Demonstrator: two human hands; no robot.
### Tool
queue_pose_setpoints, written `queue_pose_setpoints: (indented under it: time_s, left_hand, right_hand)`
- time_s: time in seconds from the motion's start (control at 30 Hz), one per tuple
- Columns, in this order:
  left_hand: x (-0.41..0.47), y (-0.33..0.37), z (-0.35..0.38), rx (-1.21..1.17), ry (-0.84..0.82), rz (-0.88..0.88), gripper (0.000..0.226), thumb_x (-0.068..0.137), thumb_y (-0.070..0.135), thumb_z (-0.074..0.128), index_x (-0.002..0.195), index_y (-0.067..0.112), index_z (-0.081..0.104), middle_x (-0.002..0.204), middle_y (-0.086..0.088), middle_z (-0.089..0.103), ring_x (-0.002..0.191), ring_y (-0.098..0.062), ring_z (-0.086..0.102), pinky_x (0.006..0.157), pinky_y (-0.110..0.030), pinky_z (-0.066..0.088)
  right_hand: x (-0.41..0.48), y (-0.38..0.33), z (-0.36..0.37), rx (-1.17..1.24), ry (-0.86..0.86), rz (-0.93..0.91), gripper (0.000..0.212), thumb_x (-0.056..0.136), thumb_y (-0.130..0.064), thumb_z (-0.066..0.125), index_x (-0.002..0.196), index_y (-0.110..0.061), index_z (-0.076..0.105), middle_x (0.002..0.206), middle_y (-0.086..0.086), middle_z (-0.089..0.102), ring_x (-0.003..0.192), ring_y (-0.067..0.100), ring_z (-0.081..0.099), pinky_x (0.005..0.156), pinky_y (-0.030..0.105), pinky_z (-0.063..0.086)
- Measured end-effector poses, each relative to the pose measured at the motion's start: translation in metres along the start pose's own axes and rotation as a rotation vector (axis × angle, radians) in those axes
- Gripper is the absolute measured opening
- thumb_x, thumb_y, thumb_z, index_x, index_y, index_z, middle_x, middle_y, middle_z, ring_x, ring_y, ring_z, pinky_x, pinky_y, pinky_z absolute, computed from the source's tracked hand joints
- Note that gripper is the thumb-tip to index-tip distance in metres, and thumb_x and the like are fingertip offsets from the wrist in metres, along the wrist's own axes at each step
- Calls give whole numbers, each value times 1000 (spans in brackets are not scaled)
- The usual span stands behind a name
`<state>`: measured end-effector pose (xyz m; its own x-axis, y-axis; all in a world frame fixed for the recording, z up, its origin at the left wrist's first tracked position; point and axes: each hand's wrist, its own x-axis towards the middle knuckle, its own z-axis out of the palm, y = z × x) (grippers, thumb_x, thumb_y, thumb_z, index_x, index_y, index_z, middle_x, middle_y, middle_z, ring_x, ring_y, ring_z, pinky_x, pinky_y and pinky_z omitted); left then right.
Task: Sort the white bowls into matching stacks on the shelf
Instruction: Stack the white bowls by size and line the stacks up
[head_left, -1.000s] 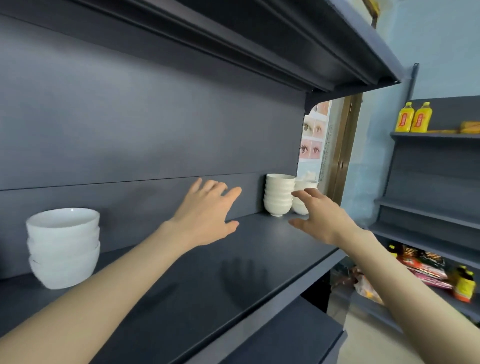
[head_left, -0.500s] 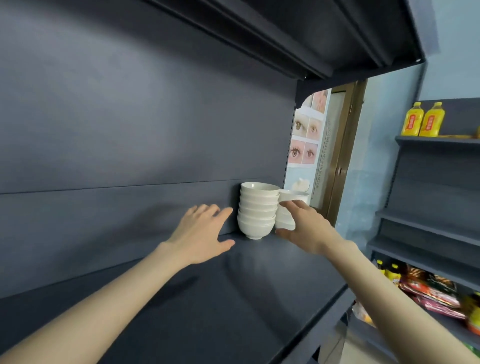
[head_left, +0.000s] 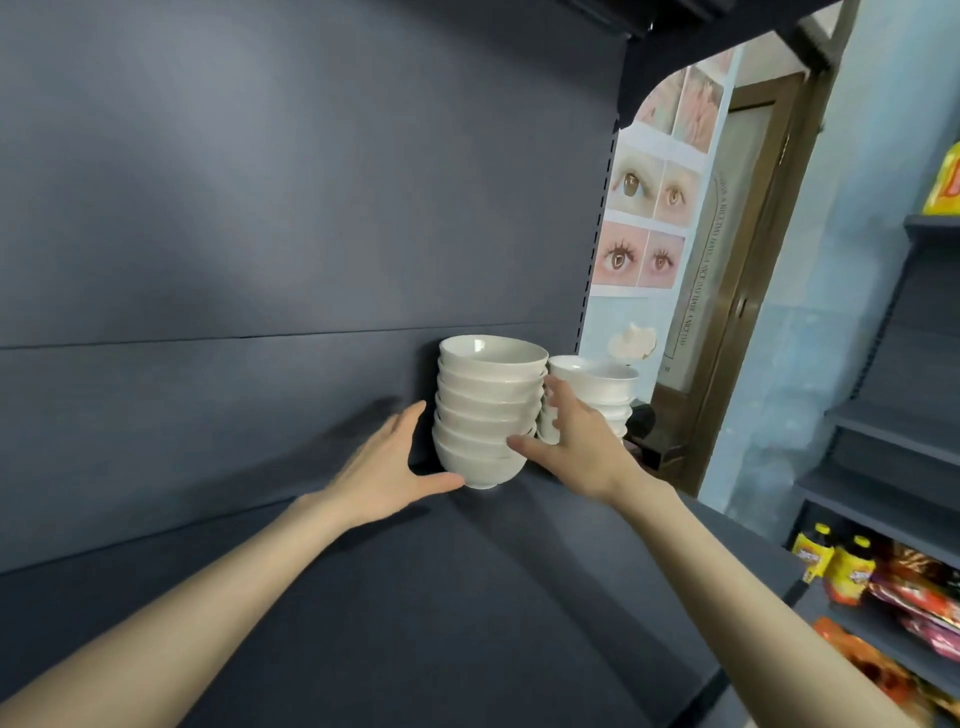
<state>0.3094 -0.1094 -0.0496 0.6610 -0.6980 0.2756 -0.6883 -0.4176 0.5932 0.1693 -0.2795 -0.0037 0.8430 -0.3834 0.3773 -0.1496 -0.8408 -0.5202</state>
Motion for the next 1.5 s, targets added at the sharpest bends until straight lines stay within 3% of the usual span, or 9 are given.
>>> queue_pose_setpoints:
  time_s: [0.2,0.33,0.53,0.63,0.77,0.97,1.07,1.2,1.5]
  left_hand:
    - [27,0,36,-323,29,-104,115,50,50,86,145,26,26,141,11,43,124,-9,48,103,-31,42]
    - [37,-3,42,-444,59,-174,111,50,41,90,142,21,32,131,10,54,115,-9,57,100,-32,47]
    - [40,3,54,-540,123,-215,77,65,8,86,129,16,44,118,5,61,107,-12,62,88,-24,51]
    - [38,6,54,-542,174,-220,77,57,12,91,120,18,47,113,5,64,100,-9,64,84,-25,53]
    - [26,8,53,-494,236,-255,92,32,43,89,113,24,51,107,7,67,96,-12,67,85,-34,56]
    - [-1,6,43,-425,292,-283,78,51,26,94,113,25,46,101,10,63,95,-11,63,82,-29,53]
    - [-20,4,34,-431,279,-288,88,41,36,93,114,27,45,101,10,63,94,-10,63,81,-29,53]
    - [-43,-3,19,-434,253,-292,96,30,46,87,115,27,47,102,9,63,91,-11,65,79,-28,54]
    - [-68,-24,-11,-516,117,-245,90,39,29,91,121,26,53,111,2,69,97,-11,68,83,-25,54]
  right_hand:
    - [27,35,15,228,24,-100,76,83,-34,71,143,-18,27,109,-9,53,90,12,49,78,21,37]
    - [33,44,21,327,55,-136,75,83,-35,71,142,-18,28,114,-8,57,100,14,56,83,27,45]
    - [35,51,25,350,69,-174,80,82,-38,71,145,-20,25,122,-4,60,105,18,60,90,40,50]
    - [34,53,25,355,71,-210,82,81,-38,72,146,-25,24,124,-7,60,103,16,61,89,36,51]
    - [34,50,23,377,58,-199,83,80,-38,74,146,-26,26,118,-15,55,106,16,60,91,35,50]
    - [22,34,27,416,81,-146,82,73,-51,75,141,-28,34,111,-14,56,97,14,62,86,30,50]
    - [16,24,32,451,73,-113,86,70,-58,74,140,-29,35,113,-12,57,93,12,60,84,30,49]
    - [11,11,38,570,-27,-101,84,67,-58,76,137,-30,39,117,-8,54,92,6,56,76,21,44]
    - [13,-5,46,842,-443,-124,86,64,-47,78,139,-39,36,128,-19,59,118,3,56,94,29,51]
